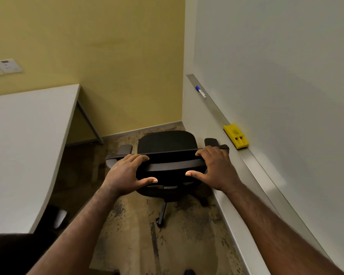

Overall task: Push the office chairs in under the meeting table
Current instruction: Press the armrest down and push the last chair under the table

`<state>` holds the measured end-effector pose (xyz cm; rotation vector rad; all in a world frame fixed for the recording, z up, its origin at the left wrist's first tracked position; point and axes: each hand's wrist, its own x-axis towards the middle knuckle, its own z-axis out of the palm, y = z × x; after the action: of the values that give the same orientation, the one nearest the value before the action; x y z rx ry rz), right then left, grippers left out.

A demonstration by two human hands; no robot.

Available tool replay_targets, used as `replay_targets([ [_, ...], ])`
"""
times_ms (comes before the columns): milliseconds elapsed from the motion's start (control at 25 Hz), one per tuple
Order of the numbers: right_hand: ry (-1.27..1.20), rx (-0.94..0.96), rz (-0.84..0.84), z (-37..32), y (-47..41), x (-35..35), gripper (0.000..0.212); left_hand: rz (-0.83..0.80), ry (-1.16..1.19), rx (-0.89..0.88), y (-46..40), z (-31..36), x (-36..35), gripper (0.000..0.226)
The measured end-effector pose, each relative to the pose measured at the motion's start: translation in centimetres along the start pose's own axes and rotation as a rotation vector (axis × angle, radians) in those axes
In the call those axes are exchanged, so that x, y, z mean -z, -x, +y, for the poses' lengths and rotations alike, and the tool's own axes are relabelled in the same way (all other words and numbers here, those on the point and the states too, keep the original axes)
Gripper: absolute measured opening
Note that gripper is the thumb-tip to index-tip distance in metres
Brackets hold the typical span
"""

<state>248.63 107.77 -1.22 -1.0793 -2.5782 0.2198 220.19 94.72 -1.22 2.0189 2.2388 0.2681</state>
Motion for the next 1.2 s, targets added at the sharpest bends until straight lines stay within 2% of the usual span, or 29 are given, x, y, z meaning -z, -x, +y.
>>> replay_targets([
  [200,0.065,0.0,-0.049,1.6,-0.4,-1.3,0.073,-0.017,-0.107,0.016,-1.8,0.4,-0.8,0.076],
  [360,0.163,-0.018,-0.16,1.3,-2.3,-1.7,0.032,-0.008,-0.163,0.026,-2.3,0.5,-0.9,0.07],
  [440,0.19,-0.034,-0.225,1.0,-3.2,-1.6,0.02,-0.013,-0.167,0.029,-2.4,0.2,-1.0,0.071],
  [680,0.251,0.002,-0.195,0.5,-4.2,-2.2,0.018,-0.061,-0.151,0.038,-2.7,-0.5,-0.5,0.072],
  [1200,0.238,0.062,-0.189,1.0,-6.7,-2.2,0.021,-0.004,-0.18,0.086,-3.0,-1.4,-1.3,0.075],
])
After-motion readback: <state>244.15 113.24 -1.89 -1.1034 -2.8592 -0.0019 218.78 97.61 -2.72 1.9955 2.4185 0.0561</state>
